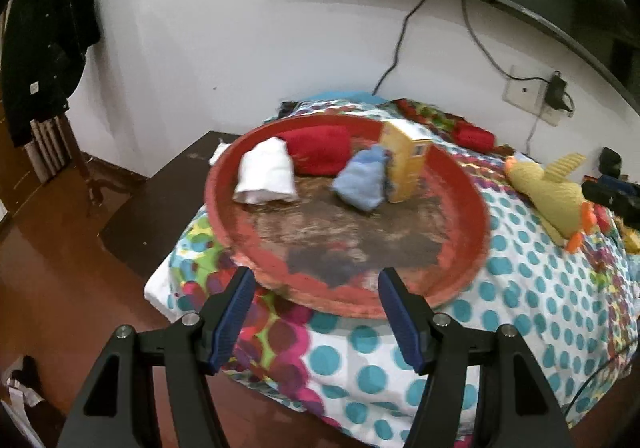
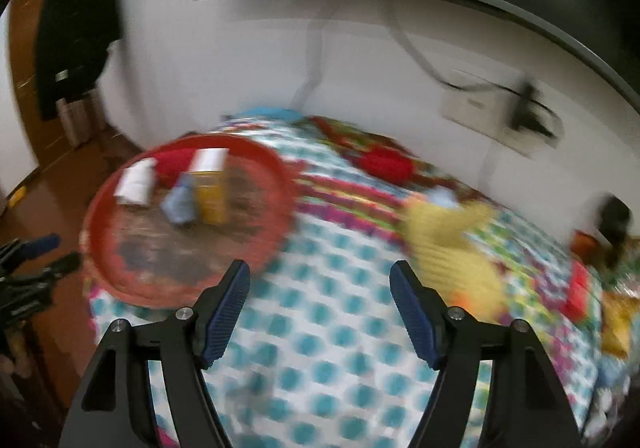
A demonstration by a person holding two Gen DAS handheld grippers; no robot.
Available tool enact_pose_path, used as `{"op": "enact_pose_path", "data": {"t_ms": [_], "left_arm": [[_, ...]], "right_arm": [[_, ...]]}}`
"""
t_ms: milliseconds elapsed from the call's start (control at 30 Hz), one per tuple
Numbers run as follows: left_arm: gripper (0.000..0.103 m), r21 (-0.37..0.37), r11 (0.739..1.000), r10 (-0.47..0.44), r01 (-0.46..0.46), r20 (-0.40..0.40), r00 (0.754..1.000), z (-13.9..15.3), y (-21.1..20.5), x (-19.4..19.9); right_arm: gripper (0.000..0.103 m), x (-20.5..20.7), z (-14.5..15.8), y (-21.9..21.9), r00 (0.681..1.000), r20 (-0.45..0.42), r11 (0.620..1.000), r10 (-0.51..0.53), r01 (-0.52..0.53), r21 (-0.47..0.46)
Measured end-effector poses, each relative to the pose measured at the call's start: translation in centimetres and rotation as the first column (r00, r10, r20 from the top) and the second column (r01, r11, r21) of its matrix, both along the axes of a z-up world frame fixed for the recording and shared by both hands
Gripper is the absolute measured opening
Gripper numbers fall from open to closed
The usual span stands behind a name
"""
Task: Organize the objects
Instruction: 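Drop the blue sock onto the tray by opening the right tool, then grasp the yellow duck toy with the right tool while the left tool grasps the red snack bar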
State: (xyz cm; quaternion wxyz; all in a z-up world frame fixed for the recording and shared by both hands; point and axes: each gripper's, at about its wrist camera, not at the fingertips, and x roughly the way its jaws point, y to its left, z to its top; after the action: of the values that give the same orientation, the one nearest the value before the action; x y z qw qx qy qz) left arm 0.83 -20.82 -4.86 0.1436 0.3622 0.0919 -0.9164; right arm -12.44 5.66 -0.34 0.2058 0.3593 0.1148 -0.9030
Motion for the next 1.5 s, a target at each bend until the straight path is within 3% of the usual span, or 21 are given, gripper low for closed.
{"op": "enact_pose_path", "data": {"t_ms": [67, 167, 300, 533, 567, 667, 800, 900, 1000, 1100, 1200, 1267, 1367, 1433, 1500], "left_arm": [[0.066, 0.013, 0.999, -0.029, 0.029, -0.009, 1.0, 0.1, 0.9, 0.0], [0.066, 0.013, 0.996, -0.093, 0.093, 0.006, 0.996, -0.2, 2.5, -0.5], [0.066, -0.021, 0.99, -0.137, 0.136, -0.018, 0.99, -0.1, 3.4, -0.3], [0.066, 0.006, 0.979, -0.206, 0.206, 0.004, 0.979, -1.5, 4.4, -0.9], [0.066, -0.007, 0.976, -0.217, 0.217, 0.01, 0.976, -1.7, 4.7, -1.0], [0.066, -0.032, 0.972, -0.234, 0.234, 0.027, 0.972, -2.2, 5.5, -1.1], [0.066, -0.025, 0.966, -0.255, 0.255, 0.031, 0.967, -2.8, 6.3, -1.4], [0.066, -0.024, 0.963, -0.269, 0.27, 0.03, 0.963, -2.7, 7.3, -1.9], [0.066, -0.06, 0.95, -0.303, 0.305, 0.045, 0.952, -2.0, 9.3, -3.1], [0.066, -0.052, 0.936, -0.347, 0.348, 0.03, 0.938, -1.1, 11.4, -4.8], [0.066, -0.002, 0.916, -0.401, 0.401, 0.014, 0.916, -0.4, 13.7, -7.4], [0.066, 0.026, 0.901, -0.434, 0.433, 0.013, 0.901, -0.2, 15.1, -9.2], [0.066, 0.061, 0.879, -0.474, 0.472, 0.023, 0.88, -0.5, 17.5, -13.3], [0.066, 0.17, 0.854, -0.505, 0.491, 0.051, 0.861, -1.2, 19.0, -16.6], [0.066, 0.275, 0.836, -0.505, 0.475, 0.045, 0.862, -2.2, 20.3, -19.5]], "right_arm": [[0.075, -2.2, 0.5, 2.5, 0.999, 0.037, 1.0, -0.03, 0.03, 0.009], [0.087, -5.5, -0.2, 4.1, 0.995, 0.086, 0.996, -0.053, 0.046, 0.075], [0.087, -9.0, -2.7, 4.0, 0.99, 0.134, 0.989, -0.055, 0.036, 0.14], [0.087, -12.5, -7.8, 1.6, 0.989, 0.143, 0.946, -0.046, -0.003, 0.324], [0.086, -12.9, -8.5, 1.4, 0.989, 0.136, 0.936, -0.054, 0.003, 0.351], [0.07, -13.4, -9.3, 1.8, 0.99, 0.128, 0.932, -0.061, 0.011, 0.362], [0.06, -13.3, -8.7, 3.4, 0.992, 0.115, 0.964, -0.055, 0.023, 0.264], [0.059, -12.5, -7.3, 6.2, 0.99, 0.112, 0.991, -0.091, 0.079, 0.105], [0.059, -11.2, -5.3, 9.6, 0.988, 0.094, 0.989, -0.126, 0.133, -0.067], [0.059, -9.6, -3.1, 13.8, 0.983, 0.041, 0.956, -0.18, 0.185, -0.228], [0.059, -8.5, -2.0, 17.4, 0.96, -0.018, 0.921, -0.28, 0.263, -0.288], [0.059, -8.3, -2.2, 20.4, 0.931, -0.009, 0.874, -0.366, 0.34, -0.347], [0.059, -8.0, -3.4, 23.2, 0.886, -0.013, 0.831, -0.464, 0.431, -0.351], [0.059, -7.9, -4.4, 24.2, 0.858, -0.013, 0.805, -0.513, 0.476, -0.354], [0.059, -7.7, -5.8, 25.4, 0.845, 0.029, 0.764, -0.535, 0.498, -0.41]]}}
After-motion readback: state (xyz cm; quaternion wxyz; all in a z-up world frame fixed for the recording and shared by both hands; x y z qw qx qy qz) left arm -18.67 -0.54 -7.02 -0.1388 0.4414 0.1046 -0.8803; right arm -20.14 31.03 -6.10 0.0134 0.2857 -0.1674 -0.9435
